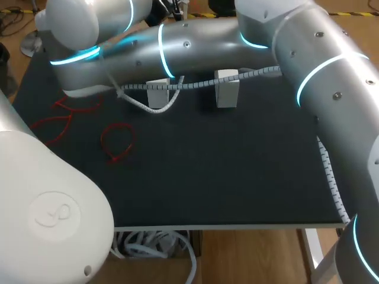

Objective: Grab the tape and strap the tape.

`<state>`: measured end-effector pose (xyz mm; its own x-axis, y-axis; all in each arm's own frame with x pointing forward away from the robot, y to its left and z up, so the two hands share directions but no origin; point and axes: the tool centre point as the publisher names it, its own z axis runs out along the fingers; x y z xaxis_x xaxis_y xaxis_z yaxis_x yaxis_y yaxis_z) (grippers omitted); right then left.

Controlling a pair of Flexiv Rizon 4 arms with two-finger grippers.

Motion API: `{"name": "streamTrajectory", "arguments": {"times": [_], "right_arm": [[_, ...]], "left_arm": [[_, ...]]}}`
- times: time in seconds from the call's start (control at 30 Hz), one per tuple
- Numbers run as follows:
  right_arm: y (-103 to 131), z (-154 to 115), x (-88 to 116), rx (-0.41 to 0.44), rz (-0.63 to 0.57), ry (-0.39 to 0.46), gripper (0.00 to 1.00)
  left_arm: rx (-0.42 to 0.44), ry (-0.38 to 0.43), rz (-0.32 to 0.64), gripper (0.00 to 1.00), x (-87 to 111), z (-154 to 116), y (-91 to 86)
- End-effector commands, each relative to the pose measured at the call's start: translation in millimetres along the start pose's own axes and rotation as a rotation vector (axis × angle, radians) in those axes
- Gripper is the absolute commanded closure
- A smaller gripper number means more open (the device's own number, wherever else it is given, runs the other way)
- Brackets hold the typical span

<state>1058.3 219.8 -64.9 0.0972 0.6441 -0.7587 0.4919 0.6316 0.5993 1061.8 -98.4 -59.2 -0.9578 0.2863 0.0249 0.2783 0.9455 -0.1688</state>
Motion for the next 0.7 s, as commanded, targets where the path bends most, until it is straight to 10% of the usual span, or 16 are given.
{"name": "streamTrajectory", "arguments": {"times": [0.03, 0.7], "right_arm": [[6.4, -2.4, -1.9, -0.029, -0.102, 0.011, 1.0], [7.7, -10.3, 1.9, -0.099, -0.218, -0.005, 1.0]], "left_arm": [[-0.003, 0.001, 0.0, 1.0, 0.8, -0.9, -0.3], [-0.003, 0.001, 0.0, 1.0, 0.8, -0.9, -0.3]]}}
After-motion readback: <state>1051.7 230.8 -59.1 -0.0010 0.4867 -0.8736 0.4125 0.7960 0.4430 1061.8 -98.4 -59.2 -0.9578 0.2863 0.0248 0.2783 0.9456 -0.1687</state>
